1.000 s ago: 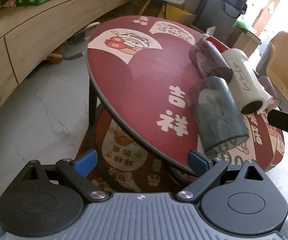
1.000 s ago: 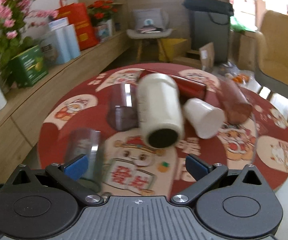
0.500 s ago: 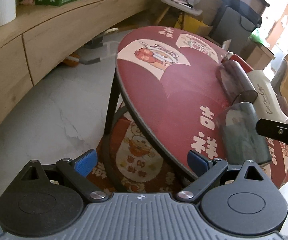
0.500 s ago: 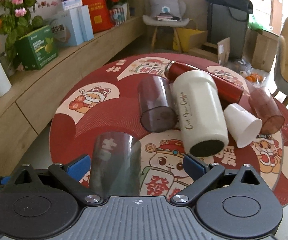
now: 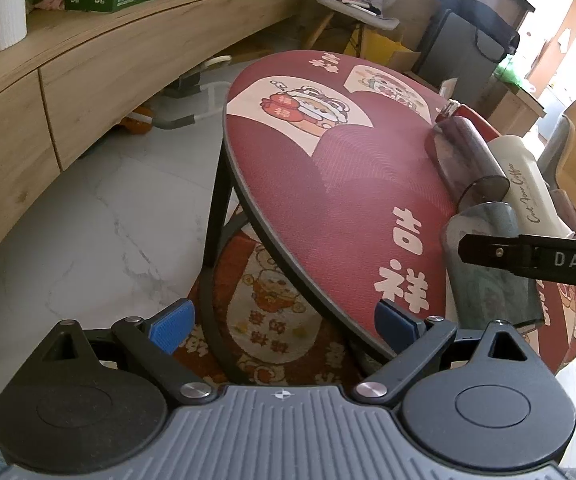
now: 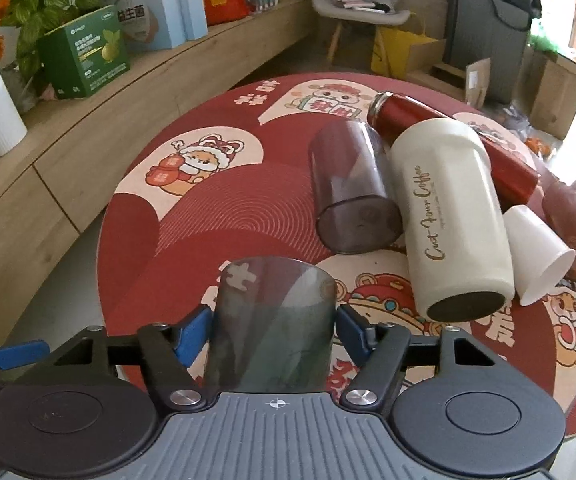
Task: Flip cup upright
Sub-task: 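Pass the grey cup from the left tool into the right tool's fingers, then lower the grey cup upright onto the table with the right tool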
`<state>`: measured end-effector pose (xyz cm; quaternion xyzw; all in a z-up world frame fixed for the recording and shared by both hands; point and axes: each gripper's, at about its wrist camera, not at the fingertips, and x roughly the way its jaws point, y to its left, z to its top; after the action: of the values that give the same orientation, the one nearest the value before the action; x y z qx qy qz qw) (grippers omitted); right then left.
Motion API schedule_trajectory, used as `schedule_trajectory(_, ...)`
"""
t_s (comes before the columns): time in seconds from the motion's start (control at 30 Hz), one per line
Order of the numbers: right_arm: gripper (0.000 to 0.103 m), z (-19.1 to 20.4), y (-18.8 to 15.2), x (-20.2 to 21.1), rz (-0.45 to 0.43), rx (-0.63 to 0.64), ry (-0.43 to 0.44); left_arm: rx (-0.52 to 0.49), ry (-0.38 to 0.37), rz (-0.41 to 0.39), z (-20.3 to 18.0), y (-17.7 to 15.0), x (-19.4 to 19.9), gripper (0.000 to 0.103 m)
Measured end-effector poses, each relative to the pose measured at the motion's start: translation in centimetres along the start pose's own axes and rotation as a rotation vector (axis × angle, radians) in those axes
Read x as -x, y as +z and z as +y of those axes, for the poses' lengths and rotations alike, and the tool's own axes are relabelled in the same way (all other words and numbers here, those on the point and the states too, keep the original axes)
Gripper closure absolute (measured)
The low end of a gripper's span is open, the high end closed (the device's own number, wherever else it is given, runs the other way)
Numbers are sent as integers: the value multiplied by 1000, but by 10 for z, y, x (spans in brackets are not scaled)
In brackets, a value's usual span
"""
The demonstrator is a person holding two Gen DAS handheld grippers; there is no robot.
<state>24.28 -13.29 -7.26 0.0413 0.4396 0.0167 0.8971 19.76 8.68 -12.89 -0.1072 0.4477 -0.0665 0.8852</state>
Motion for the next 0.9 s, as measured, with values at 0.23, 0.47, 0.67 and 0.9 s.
schedule_trajectory(0.23, 39, -8, -10, 29, -110, 21, -5, -3, -18, -4, -1, -1, 1, 5)
schedule_trajectory(0.47, 39, -18, -29, 43, -214, 31, -26, -12, -28, -2, -4, -2, 0, 5)
schedule_trajectory(0.67, 39, -9, -59, 57, -296, 135, -98, -22, -31, 2, -6, -3, -1, 5)
schedule_trajectory(0.9, 39, -8, -80, 62, -346, 168, -138, -48, -38, 4, -10, -5, -2, 5)
